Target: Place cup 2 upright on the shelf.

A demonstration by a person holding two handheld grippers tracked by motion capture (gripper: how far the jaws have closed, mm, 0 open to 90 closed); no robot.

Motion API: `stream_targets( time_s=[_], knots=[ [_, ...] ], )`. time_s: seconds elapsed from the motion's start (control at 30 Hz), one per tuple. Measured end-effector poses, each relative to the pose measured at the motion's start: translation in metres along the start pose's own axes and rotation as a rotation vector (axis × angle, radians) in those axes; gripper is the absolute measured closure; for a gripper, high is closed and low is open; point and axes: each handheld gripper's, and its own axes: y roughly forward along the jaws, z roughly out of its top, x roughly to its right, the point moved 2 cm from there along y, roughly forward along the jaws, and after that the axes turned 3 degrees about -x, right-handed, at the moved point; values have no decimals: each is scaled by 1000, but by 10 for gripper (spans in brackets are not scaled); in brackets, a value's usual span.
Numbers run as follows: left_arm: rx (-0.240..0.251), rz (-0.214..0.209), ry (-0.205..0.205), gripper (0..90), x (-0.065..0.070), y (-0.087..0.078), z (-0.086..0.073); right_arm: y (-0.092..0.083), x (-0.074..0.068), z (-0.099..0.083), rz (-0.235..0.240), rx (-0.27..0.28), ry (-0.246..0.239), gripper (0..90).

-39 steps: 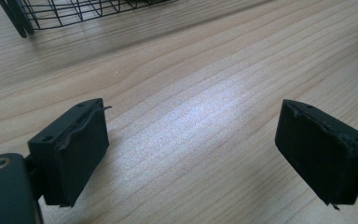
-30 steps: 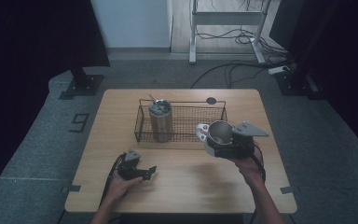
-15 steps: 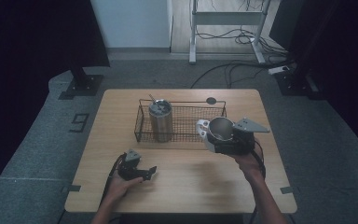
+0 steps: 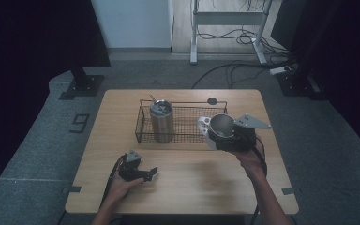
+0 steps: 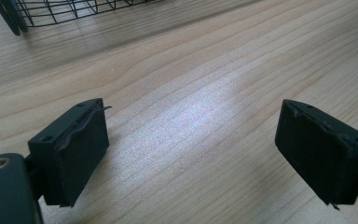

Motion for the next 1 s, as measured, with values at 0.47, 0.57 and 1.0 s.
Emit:
stream_targets(
  time_s=[0.47, 0.57, 1.0],
  knots=[
    [1, -2, -1, 97, 0, 0, 0, 4, 1, 9, -5, -2, -9, 63],
    [3, -3, -3, 97, 0, 0, 0, 6, 2, 11, -7, -3, -8, 63],
    [1, -3, -2, 97, 0, 0, 0, 17, 9, 15, -21, -9, 5, 63]
  ],
)
